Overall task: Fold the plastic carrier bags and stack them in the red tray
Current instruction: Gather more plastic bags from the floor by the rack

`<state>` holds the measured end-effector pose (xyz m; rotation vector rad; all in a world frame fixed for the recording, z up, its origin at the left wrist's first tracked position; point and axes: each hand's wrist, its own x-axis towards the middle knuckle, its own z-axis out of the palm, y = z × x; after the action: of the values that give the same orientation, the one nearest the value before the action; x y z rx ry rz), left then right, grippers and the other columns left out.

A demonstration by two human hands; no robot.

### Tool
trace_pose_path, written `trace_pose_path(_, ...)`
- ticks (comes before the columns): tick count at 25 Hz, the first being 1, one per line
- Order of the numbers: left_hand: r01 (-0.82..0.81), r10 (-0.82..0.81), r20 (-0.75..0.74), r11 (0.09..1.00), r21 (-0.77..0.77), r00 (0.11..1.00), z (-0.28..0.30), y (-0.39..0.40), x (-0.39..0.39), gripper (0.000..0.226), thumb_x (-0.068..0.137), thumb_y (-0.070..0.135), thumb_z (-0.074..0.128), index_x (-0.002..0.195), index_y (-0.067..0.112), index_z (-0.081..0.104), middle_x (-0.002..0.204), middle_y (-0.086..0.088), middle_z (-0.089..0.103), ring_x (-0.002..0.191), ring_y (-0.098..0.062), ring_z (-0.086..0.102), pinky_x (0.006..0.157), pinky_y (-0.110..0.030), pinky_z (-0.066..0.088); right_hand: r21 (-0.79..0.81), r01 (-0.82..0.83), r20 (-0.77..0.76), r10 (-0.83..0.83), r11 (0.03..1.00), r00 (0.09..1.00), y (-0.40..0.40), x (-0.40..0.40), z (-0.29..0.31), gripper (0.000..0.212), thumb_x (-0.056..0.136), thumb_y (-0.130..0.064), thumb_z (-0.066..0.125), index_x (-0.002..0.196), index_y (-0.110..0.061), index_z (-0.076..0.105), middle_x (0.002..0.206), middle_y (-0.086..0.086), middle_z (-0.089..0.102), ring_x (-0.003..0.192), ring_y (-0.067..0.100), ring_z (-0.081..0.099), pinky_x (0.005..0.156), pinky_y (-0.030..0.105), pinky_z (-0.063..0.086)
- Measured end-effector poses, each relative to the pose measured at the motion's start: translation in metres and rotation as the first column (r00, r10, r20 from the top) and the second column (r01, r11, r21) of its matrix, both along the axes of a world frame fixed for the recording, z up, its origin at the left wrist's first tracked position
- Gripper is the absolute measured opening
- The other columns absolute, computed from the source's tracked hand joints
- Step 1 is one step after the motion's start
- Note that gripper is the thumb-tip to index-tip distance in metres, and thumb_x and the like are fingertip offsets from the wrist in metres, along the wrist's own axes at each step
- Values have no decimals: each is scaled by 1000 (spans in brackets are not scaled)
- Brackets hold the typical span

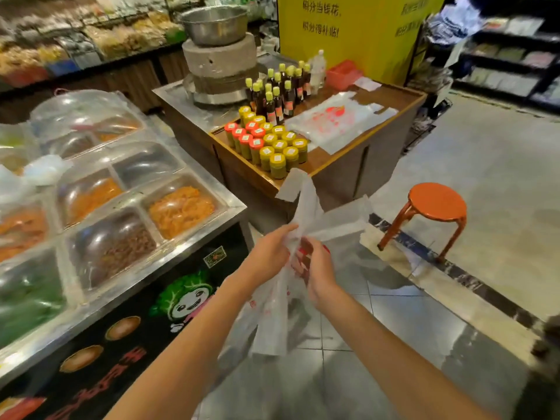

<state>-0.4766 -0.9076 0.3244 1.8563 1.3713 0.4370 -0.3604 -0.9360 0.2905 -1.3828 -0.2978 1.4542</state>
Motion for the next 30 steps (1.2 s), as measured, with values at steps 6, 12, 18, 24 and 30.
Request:
trace_pose_path(6, 149, -144, 53, 982, -119, 988, -2, 35, 71, 80, 96, 36, 64, 158, 36, 13, 133, 22, 37, 121, 1, 41, 105, -22, 35, 14, 115, -234, -109, 993, 966, 18, 72, -6, 36, 102, -36, 47, 124, -13, 64, 101, 4, 71, 86, 14, 67, 58, 23, 51)
trace_pose_path(12, 306, -306, -99, 952, -20, 947, -24, 124, 127, 53, 94, 2, 50, 144, 20, 45, 137, 2, 56, 122, -10, 52, 99, -21, 40, 150, 106, -181, -78, 983, 980, 86, 144, -31, 33, 98, -18, 59, 130, -18, 62, 125, 8, 67, 115, 20, 65, 89, 35, 58)
trace_pose_path(18, 535, -527, -305, 842, -64, 793, -28, 244, 208, 60, 91, 0, 48, 144, 27, 43, 141, 1, 53, 126, -19, 53, 100, -34, 47, 73, -316, 940, 41, 946, 339, 174, 264, -34, 64, 83, -4, 62, 142, -22, 46, 155, 7, 33, 142, 24, 34, 111, 32, 37)
trace_pose_path(24, 648, -612, -386, 761, -47, 691, -23, 328, 274, 37, 90, 5, 54, 119, 27, 48, 120, -2, 62, 102, -21, 60, 77, -29, 43, -567, -492, 820, 398, 661, -411, 268, 378, -4, 37, 90, -23, 63, 127, -23, 61, 134, 3, 60, 129, 24, 50, 114, 42, 23)
trace_pose_path(30, 597, -568, -338, 802, -24, 750, -20, 419, 315, 15, 97, 22, 54, 112, 25, 56, 113, 1, 64, 102, -15, 60, 89, -37, 51, -567, -472, 823, 456, 675, -338, 360, 457, -2, 17, 96, -18, 52, 106, -16, 67, 110, 6, 68, 102, 30, 63, 78, 35, 49)
